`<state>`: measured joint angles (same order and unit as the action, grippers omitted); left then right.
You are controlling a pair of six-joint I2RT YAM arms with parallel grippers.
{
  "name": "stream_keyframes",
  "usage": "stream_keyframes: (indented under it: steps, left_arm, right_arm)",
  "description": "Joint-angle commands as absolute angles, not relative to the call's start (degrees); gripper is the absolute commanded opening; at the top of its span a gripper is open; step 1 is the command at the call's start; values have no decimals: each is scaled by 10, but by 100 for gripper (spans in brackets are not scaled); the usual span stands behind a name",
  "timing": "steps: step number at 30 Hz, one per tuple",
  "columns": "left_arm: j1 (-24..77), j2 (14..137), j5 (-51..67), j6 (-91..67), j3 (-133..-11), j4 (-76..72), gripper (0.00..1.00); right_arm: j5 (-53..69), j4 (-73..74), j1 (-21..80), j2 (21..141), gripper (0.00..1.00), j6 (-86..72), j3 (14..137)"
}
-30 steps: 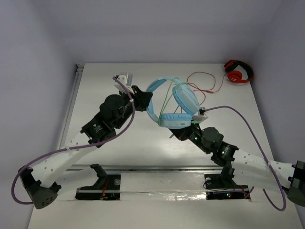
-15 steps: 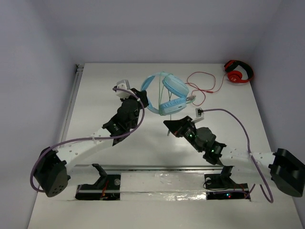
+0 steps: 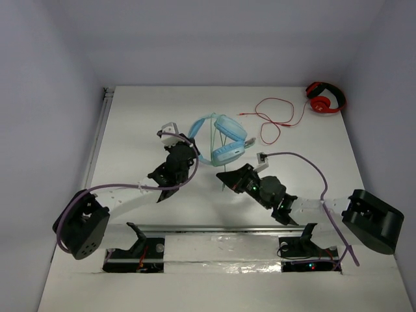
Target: Wrap the headphones
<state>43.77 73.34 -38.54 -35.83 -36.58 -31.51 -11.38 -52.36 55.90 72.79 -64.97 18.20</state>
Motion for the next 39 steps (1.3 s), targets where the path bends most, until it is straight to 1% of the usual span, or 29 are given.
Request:
stream_keyframes:
  steps: [1, 6, 7, 10, 13, 15, 18, 20, 22, 23, 27, 30, 31, 34, 37, 39]
  left_arm:
    - [423, 719, -420, -418, -335, -413, 0]
    - [430, 718, -392, -440, -287, -398, 0]
    - [435, 717, -391, -441, -286, -385, 0]
    - [435, 722, -375, -439, -280, -354, 0]
    - [440, 743, -346, -426, -289, -318, 0]
    - [446, 779, -332, -419, -301, -295, 0]
    - [456, 797, -319, -420, -295, -300, 0]
    - [456, 810, -310, -424, -292, -301, 0]
    - [461, 818, -300, -425, -291, -298, 0]
    - [461, 827, -299, -423, -294, -292, 0]
    - [461, 843, -295, -417, -300, -281, 0]
    - [461, 849, -294, -417, -303, -276, 0]
    - [461, 851, -294, -417, -305, -274, 0]
    - [461, 853, -297, -415, -312, -268, 0]
    - [461, 850, -295, -413, -319, -263, 0]
    - [461, 844, -294, -411, -324, -260, 11]
  right_arm:
    - [-77, -567, 574, 705, 19, -670, 171]
    - [-74, -539, 574, 719, 26, -674, 192]
    - [-63, -546, 574, 727, 30, -676, 198]
    - [-44, -564, 574, 768, 34, -696, 191]
    - [-36, -574, 574, 787, 46, -704, 179]
    - [-26, -575, 574, 807, 47, -709, 169]
    - [-24, -596, 574, 811, 48, -720, 156]
    - [-28, -577, 574, 807, 49, -716, 157]
    - [-35, -554, 574, 789, 54, -708, 165]
    - [-33, -538, 574, 783, 60, -704, 167]
    - [-42, -477, 574, 743, 70, -680, 180]
    - [-68, -390, 574, 676, 79, -629, 223]
    - [-75, -364, 574, 676, 79, -617, 223]
    - [-106, -278, 574, 611, 83, -571, 261]
    - [-149, -196, 574, 546, 83, -521, 297]
    - [-176, -142, 574, 499, 80, -497, 322]
